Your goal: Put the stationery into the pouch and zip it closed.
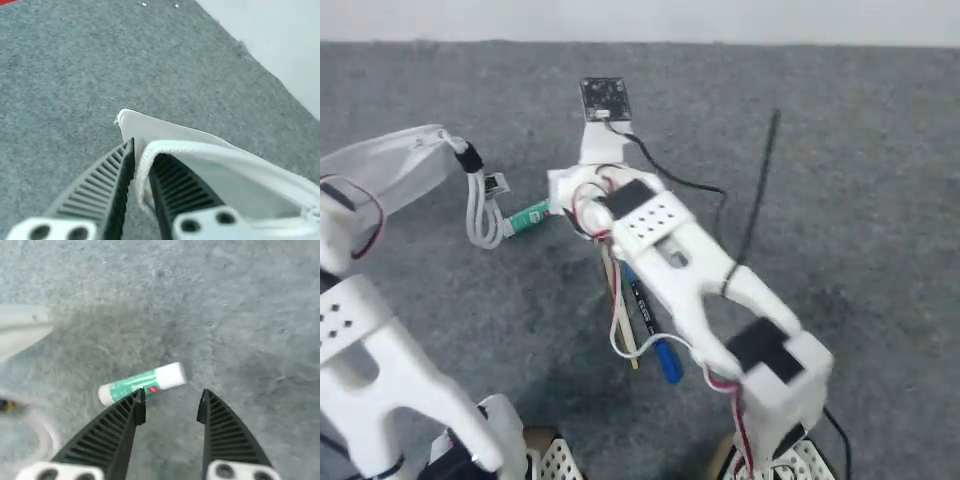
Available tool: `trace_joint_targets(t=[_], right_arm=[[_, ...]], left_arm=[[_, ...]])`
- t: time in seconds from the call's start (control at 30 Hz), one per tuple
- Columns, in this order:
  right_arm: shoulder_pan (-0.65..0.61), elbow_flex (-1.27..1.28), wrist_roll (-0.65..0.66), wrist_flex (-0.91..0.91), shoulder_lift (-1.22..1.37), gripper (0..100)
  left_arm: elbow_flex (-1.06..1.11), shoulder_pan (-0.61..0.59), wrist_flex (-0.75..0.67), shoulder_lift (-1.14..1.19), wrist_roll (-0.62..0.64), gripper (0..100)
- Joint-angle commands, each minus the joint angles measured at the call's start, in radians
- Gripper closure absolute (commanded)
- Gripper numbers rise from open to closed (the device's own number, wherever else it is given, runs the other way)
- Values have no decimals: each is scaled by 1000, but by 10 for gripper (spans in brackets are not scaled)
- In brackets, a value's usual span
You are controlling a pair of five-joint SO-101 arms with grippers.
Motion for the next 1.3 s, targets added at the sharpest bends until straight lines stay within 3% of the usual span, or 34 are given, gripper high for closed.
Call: trace_joint_targets(t=[0.0,0.43,0.57,0.77,1.27], right_arm=[[-38,-180,-68,-4,76,828],[-81,-503,-75,5,441,827],[-81,-551,-77,65,478,820],[-81,-618,-71,79,539,723],[-76,-678,-61,120,562,775]], left_arm=[[-59,-3,9,-5,11,991],[-35,-3,2,-3,11,991],[-24,-3,0,-5,11,991],[-19,-3,-2,-5,11,991],[-19,-3,-2,-5,11,991]])
